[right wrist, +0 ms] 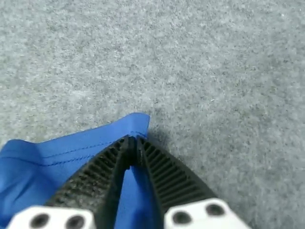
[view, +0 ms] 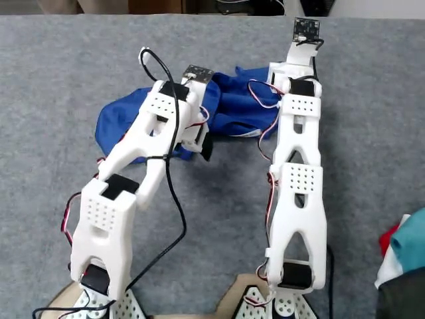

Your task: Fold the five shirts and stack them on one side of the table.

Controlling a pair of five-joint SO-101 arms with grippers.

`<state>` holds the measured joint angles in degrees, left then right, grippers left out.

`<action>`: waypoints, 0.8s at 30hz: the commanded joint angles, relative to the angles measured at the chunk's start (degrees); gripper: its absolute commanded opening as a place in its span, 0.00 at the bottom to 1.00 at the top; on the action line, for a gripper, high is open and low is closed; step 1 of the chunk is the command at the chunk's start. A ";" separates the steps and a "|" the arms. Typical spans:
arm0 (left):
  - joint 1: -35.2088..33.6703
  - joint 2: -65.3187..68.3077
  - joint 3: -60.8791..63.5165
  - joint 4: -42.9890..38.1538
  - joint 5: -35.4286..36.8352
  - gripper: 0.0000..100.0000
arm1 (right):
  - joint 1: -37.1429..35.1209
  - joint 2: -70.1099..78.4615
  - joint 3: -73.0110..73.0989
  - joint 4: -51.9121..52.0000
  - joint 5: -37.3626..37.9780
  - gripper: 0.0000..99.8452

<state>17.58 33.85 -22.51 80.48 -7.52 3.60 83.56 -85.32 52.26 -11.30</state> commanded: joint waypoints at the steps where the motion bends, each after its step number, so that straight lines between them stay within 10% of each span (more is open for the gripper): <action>1: -1.14 -0.13 0.26 -0.53 -3.16 0.28 | 0.66 -0.31 -3.12 -1.05 -0.26 0.01; 24: -2.46 4.88 -3.34 -6.59 -12.57 0.02 | 0.66 -0.31 -3.12 -1.05 -0.26 0.01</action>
<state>15.91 39.30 -22.42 75.30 -19.56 3.60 83.56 -85.32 52.26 -11.30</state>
